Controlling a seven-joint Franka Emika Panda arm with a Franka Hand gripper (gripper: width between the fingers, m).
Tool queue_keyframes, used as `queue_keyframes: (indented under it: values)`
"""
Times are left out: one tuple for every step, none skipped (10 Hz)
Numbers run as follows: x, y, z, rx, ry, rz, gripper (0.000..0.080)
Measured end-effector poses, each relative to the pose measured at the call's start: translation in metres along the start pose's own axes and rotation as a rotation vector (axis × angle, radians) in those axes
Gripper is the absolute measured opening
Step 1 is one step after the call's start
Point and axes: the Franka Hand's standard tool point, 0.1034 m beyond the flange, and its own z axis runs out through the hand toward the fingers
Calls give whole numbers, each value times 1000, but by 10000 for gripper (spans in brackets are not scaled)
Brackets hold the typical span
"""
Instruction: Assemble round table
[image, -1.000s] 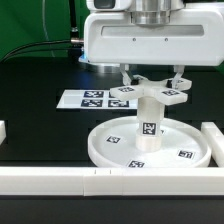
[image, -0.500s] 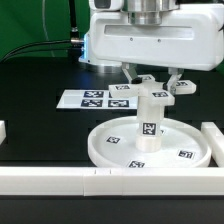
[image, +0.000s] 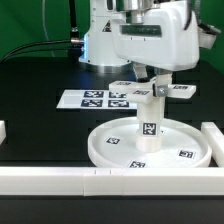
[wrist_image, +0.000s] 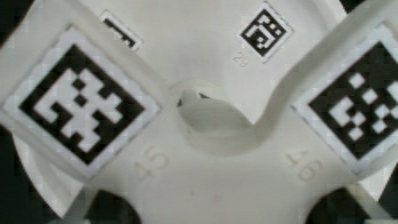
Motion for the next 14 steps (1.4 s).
queue_keyframes:
  values:
    - [0, 0, 0, 2, -2, 96, 445]
    - [1, -1, 0, 8, -16, 226, 445]
    - [2, -1, 0, 13, -34, 346, 445]
    - [1, -1, 0, 17, -46, 447, 445]
    - [1, -1, 0, 20, -43, 510, 445]
    - [2, -1, 0, 18, -47, 562, 445]
    - [2, -2, 0, 16, -53, 603, 445]
    - [2, -2, 0, 19, -56, 626, 445]
    - [2, -2, 0, 19, -56, 605, 529]
    - [1, -2, -1, 20, -58, 584, 529]
    - [0, -5, -7, 27, -65, 545, 628]
    - [-1, -7, -16, 43, -75, 533, 646]
    - [-3, -10, -24, 58, -85, 532, 646]
    - [-4, -13, -31, 72, -91, 523, 649]
